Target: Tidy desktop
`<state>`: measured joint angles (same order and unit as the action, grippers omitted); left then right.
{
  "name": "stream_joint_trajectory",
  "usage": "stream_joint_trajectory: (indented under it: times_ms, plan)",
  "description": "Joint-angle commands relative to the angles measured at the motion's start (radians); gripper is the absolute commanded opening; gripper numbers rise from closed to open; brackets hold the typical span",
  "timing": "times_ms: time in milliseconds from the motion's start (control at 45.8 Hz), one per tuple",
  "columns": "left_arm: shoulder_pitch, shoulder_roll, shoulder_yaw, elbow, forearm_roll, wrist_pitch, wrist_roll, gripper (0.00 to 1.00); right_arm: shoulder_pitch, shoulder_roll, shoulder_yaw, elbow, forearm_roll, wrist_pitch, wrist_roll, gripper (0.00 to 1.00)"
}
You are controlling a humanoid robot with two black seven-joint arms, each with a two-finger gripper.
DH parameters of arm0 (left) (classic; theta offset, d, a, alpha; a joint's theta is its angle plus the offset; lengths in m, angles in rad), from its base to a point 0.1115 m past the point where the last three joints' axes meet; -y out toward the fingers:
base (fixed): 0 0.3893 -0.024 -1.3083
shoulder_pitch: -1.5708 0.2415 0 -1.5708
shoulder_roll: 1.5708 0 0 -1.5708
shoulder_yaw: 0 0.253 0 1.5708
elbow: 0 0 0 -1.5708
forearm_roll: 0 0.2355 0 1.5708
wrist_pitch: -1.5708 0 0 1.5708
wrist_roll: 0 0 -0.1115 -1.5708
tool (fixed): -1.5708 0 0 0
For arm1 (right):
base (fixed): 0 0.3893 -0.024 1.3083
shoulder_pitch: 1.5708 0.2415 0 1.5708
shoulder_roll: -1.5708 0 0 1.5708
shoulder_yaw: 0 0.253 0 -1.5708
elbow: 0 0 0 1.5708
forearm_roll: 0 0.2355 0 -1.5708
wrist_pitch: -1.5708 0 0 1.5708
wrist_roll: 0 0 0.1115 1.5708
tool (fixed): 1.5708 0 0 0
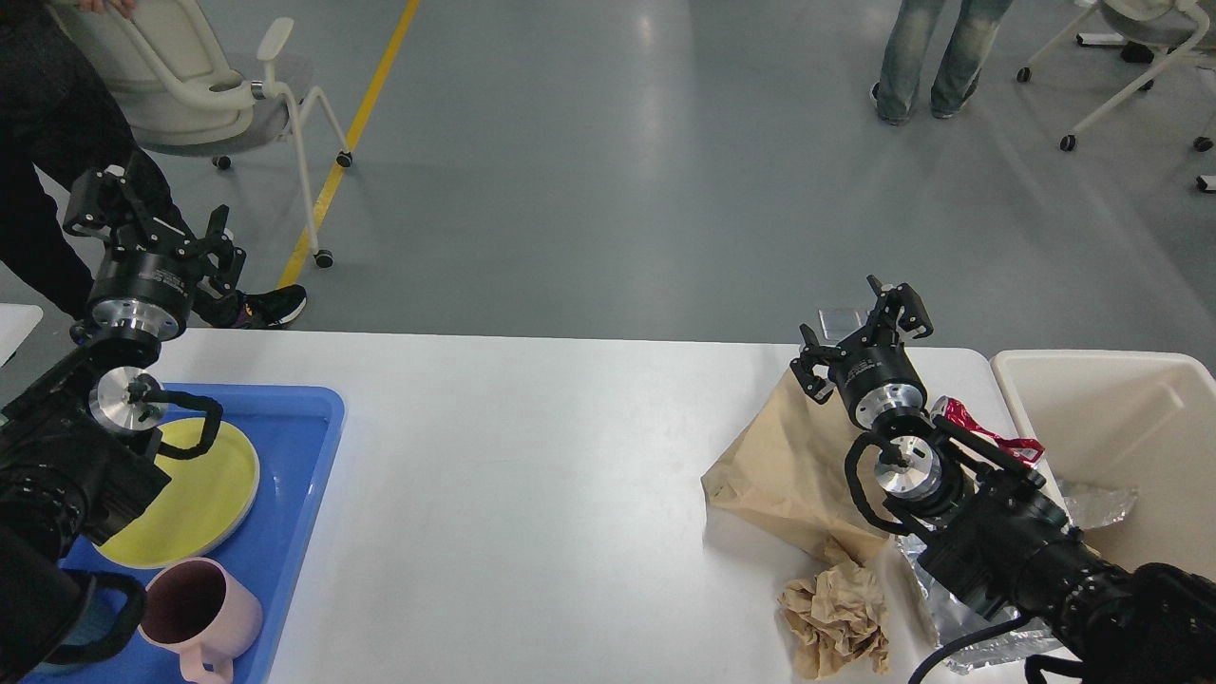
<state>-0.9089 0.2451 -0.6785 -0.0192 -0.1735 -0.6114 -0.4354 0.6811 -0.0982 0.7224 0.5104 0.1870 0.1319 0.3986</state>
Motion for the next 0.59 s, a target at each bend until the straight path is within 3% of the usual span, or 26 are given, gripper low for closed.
stream_joint_trajectory:
  times_ms: [0, 131, 371, 568]
  plan:
    - [0.047, -0.032, -0.007, 0.001, -0.001, -0.045, -0.014, 0.96, 0.0, 0.0, 0.0, 0.0, 0.0, 0.0, 0.0, 1.0]
    - [0.091, -0.04, -0.013, 0.001, -0.004, -0.047, -0.042, 0.96, 0.0, 0.0, 0.0, 0.0, 0.0, 0.0, 0.0, 1.0]
    - [0.108, -0.069, -0.001, 0.001, -0.003, -0.048, -0.046, 0.96, 0.0, 0.0, 0.0, 0.0, 0.0, 0.0, 0.0, 1.0]
    - [0.108, -0.07, 0.0, 0.001, -0.003, -0.048, -0.088, 0.96, 0.0, 0.0, 0.0, 0.0, 0.0, 0.0, 0.0, 1.0]
